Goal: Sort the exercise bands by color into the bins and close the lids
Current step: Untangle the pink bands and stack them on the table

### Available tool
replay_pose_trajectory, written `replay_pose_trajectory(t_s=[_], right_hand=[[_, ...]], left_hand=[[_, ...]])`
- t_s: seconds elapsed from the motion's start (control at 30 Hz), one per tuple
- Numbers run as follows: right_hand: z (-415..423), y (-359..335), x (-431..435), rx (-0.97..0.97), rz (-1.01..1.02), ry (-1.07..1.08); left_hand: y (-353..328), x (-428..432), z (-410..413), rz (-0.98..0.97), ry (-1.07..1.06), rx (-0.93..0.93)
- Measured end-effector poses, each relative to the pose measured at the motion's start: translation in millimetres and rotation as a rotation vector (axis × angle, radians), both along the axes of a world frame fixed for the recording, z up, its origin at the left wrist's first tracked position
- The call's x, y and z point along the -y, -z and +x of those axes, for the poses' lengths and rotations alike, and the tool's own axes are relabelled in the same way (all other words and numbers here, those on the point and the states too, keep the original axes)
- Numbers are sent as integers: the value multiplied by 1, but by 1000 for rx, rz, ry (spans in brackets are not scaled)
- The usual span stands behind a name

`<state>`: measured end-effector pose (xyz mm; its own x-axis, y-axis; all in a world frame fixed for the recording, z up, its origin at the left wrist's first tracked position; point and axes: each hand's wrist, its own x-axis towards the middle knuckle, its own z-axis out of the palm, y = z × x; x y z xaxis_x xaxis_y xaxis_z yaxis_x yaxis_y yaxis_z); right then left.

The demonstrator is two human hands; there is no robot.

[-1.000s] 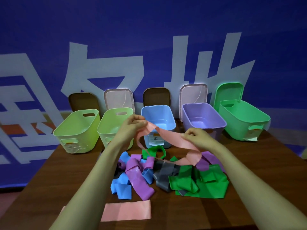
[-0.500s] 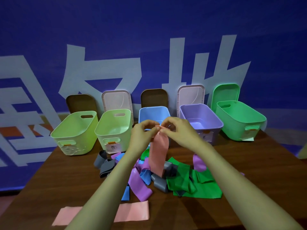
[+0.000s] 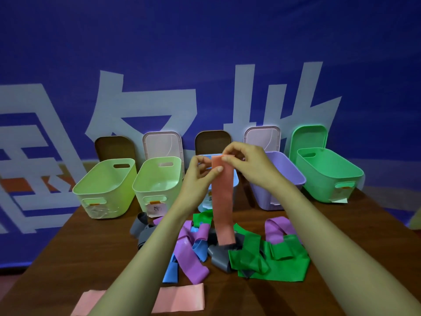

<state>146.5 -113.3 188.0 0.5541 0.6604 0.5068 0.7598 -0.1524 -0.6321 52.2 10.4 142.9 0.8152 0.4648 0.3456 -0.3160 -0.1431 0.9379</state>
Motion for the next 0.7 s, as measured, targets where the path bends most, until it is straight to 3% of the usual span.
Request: replay_pose_trajectory(t_s=[0.27, 0.4, 0.57, 0.7], right_hand=[[1, -31, 0, 24, 65, 24], [5, -32, -1, -2, 50, 89], [17, -18, -1, -15, 1, 249], [29, -1, 2, -95, -51, 337]], left_hand=[[28, -5, 8, 89, 142, -217], [61, -11, 3, 19, 186, -350], [93, -26, -11, 53, 161, -568], [95, -37, -24, 85, 113, -580]])
